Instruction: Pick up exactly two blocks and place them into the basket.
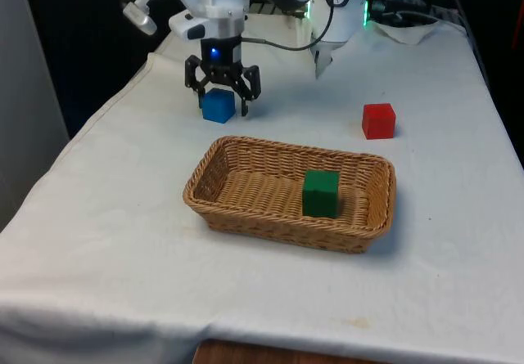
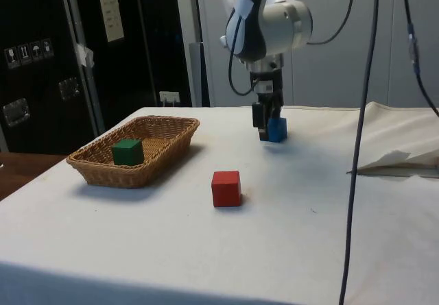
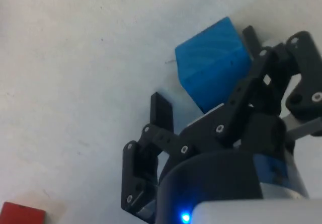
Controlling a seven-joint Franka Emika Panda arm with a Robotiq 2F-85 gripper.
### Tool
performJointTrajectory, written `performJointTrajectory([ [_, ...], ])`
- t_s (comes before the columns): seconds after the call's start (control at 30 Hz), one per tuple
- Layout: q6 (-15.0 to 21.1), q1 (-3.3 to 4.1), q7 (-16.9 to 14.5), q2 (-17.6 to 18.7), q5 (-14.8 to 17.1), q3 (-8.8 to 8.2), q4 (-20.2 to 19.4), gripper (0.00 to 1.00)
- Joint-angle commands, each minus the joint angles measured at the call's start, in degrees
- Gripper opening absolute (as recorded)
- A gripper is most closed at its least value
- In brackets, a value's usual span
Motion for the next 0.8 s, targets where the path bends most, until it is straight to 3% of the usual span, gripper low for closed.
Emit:
performJointTrajectory([
  [0.0, 0.1, -1.03, -1.4, -0.4, 1.6, 1.2, 0.2, 0.89],
  [0.03, 0.0, 0.0, -0.6, 0.3, 0.7, 0.06, 0.1, 0.8],
  [0.07, 0.1, -1.03, -1.9, -0.1, 2.2, 1.26, 0.3, 0.8],
  [0.23, 0.1, -0.86, -3.6, 0.7, 4.5, 1.32, 0.7, 0.24],
  [0.27, 0.0, -0.86, -3.8, 0.7, 4.8, 1.32, 0.7, 0.08],
  [0.3, -0.1, -0.86, -4.0, 0.7, 5.0, 1.32, 0.8, 0.01],
  [0.33, -0.3, -0.06, -3.0, 1.0, 4.0, 0.4, 0.6, 0.01],
  [0.37, -0.1, -0.86, -4.0, 0.8, 5.0, 1.32, 0.8, 0.01],
  [0.53, -0.1, -0.86, -4.0, 0.8, 5.0, 1.38, 0.8, 0.02],
  [0.57, -0.3, -0.06, -3.0, 1.0, 4.0, 0.4, 0.6, 0.02],
  [0.6, -0.3, -0.57, -3.8, 0.5, 4.6, 0.92, 0.6, 0.02],
  [0.77, -1.0, 0.63, -2.8, -1.1, 3.1, -1.09, 0.1, 0.02],
])
